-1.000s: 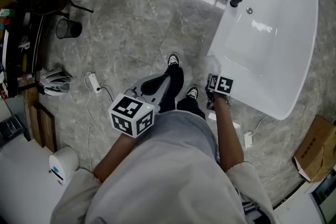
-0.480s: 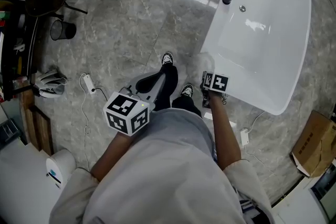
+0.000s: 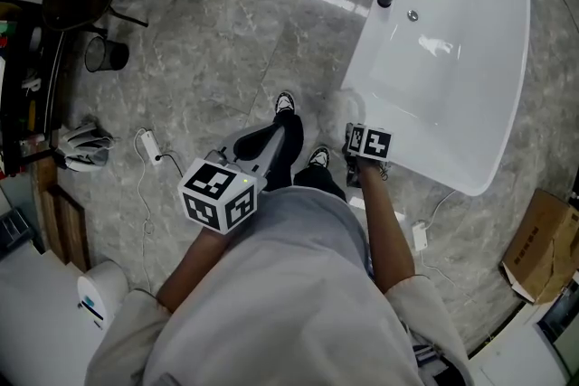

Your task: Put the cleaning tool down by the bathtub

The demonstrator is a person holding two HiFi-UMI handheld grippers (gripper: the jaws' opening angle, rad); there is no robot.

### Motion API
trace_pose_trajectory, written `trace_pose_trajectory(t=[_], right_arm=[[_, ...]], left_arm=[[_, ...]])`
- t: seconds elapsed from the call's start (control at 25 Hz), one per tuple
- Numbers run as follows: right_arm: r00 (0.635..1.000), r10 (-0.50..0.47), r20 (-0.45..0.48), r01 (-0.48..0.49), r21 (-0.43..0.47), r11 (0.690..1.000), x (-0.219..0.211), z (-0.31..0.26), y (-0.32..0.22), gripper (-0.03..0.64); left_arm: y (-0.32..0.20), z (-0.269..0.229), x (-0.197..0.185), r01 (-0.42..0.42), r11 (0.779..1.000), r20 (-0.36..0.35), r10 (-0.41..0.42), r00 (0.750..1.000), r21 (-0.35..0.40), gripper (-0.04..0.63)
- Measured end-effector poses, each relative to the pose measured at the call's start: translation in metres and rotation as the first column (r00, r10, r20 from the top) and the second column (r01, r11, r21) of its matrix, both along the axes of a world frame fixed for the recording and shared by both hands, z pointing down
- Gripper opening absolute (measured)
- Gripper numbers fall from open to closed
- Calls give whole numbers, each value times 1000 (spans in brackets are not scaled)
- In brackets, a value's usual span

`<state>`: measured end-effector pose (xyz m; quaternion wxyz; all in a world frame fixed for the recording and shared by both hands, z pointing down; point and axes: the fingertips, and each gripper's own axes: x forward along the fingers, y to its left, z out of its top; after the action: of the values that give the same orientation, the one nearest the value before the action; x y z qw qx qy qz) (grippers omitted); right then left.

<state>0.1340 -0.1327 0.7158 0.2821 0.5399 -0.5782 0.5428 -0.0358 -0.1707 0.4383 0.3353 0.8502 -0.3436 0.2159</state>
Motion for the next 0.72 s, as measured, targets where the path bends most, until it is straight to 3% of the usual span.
trace_pose_trajectory(t=[0.48,0.72], right_arm=[[1000,14,24,-16,53,998,5,-22,1,75],[999,15,38,-20,132,991,9,-54,-2,74]], left_arm=[[8,-4,8,1,1000,-20,-1,1000,16,5],[9,-11,15,6,999,-40,-5,999,38,5]])
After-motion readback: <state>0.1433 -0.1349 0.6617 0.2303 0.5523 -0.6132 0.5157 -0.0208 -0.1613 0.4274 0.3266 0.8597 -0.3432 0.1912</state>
